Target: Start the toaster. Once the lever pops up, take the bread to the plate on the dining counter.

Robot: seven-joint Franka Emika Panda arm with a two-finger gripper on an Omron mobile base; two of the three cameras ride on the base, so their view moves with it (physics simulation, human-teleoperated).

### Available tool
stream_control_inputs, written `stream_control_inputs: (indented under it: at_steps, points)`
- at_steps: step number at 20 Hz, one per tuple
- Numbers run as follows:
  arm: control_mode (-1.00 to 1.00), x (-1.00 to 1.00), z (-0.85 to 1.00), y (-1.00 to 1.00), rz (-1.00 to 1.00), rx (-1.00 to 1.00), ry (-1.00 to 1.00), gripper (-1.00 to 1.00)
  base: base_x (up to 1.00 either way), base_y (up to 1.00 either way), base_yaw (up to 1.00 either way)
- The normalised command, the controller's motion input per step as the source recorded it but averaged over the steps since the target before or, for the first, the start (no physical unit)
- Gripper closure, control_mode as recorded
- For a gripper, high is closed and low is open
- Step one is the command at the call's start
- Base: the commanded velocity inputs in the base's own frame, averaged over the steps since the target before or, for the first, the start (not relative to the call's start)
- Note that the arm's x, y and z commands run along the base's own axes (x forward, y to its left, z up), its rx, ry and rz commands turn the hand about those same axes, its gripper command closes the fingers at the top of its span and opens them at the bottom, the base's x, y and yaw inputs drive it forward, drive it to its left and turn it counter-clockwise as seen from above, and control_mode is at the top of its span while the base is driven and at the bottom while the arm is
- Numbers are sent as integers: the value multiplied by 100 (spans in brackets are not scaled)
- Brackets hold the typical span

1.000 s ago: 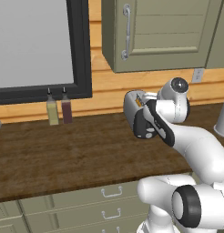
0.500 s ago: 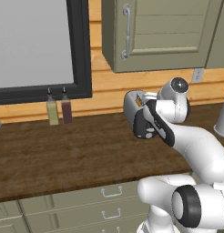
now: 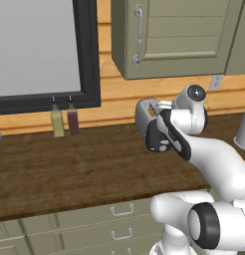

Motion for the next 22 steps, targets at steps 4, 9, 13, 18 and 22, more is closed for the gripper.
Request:
stream_control_inputs:
  at_steps: [4, 9, 13, 18, 22]
  points:
    - [-100, 0, 0, 0, 0, 0, 0, -100, 0, 0, 0]
    - [-100, 0, 0, 0, 0, 0, 0, -100, 0, 0, 0]
    - [-100, 0, 0, 0, 0, 0, 0, -100, 0, 0, 0]
    - [-100, 0, 0, 0, 0, 0, 0, -100, 0, 0, 0]
    - [-100, 0, 0, 0, 0, 0, 0, -100, 0, 0, 0]
